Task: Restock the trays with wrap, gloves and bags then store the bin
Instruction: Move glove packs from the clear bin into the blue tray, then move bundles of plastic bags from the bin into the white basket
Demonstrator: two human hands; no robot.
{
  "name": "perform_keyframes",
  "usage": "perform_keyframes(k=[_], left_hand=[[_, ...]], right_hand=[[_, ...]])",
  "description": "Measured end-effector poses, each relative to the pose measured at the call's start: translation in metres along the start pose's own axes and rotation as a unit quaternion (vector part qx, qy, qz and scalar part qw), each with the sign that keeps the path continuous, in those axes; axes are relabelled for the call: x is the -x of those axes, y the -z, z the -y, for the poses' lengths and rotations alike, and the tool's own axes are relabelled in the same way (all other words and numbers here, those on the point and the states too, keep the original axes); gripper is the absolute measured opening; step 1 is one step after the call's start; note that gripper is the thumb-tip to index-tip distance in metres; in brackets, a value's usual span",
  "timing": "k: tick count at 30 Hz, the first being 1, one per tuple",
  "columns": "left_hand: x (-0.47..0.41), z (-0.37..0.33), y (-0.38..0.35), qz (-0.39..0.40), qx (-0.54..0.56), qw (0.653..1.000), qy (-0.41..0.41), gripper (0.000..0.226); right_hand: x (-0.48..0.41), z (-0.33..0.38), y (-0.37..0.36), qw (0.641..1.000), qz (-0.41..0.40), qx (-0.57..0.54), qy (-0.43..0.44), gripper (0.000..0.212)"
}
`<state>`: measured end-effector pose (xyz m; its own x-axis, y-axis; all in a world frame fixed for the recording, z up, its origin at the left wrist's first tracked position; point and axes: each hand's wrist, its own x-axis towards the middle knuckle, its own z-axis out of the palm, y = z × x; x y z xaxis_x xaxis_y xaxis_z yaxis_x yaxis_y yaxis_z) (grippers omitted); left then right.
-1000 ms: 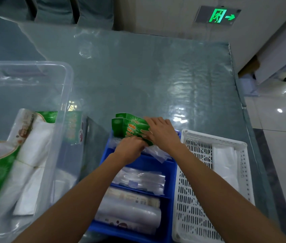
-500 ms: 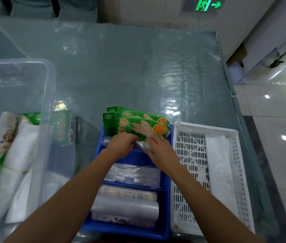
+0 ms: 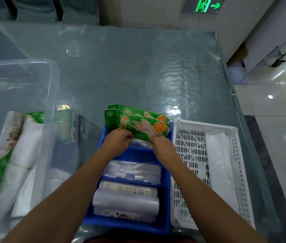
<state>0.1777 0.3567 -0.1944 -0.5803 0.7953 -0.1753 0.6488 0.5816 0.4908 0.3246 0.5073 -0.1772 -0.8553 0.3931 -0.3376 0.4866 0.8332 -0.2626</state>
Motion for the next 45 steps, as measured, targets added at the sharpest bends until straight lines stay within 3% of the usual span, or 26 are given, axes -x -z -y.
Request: perform_keyframes(k=[3, 7, 10, 13, 17, 20, 23, 38, 45], left_hand=[[0.002, 0.002, -0.004, -0.032, -0.116, 0.992, -0.047, 0.019], [0.000, -0.007, -0.004, 0.031, -0.120, 0.992, -0.002, 0.021], [0.003, -0.009, -0.002, 0.029, -0.154, 0.988, 0.001, 0.023], [0.007, -0.011, 0.000, 0.010, -0.182, 0.983, -0.005, 0.027], [0.010, -0.020, 0.008, 0.006, -0.195, 0.981, -0.005, 0.029], [0.016, -0.027, 0.016, 0.007, -0.207, 0.978, 0.006, 0.032], [0.025, -0.034, 0.024, -0.003, -0.224, 0.975, 0.010, 0.030], [0.108, -0.049, 0.147, -0.136, -0.194, 0.969, 0.072, 0.029], [0.163, -0.018, 0.212, -0.235, -0.142, 0.962, 0.012, 0.025]], right_hand=[[0.001, -0.001, -0.001, 1.000, -0.004, -0.014, -0.007, 0.015], [0.007, -0.001, 0.000, 1.000, -0.026, -0.013, 0.008, 0.026], [0.012, -0.002, 0.000, 0.998, -0.043, -0.012, 0.033, 0.039], [0.016, -0.004, 0.002, 0.998, -0.029, -0.005, 0.055, 0.024], [0.018, -0.006, 0.014, 0.995, -0.065, -0.021, 0.070, 0.034], [0.023, -0.004, 0.031, 0.995, -0.052, -0.019, 0.080, 0.019], [0.026, -0.006, 0.043, 0.992, -0.062, -0.023, 0.104, 0.021], [0.039, 0.085, 0.105, 0.970, -0.139, -0.035, 0.198, 0.028], [0.057, 0.174, 0.124, 0.952, -0.207, -0.059, 0.219, 0.030]])
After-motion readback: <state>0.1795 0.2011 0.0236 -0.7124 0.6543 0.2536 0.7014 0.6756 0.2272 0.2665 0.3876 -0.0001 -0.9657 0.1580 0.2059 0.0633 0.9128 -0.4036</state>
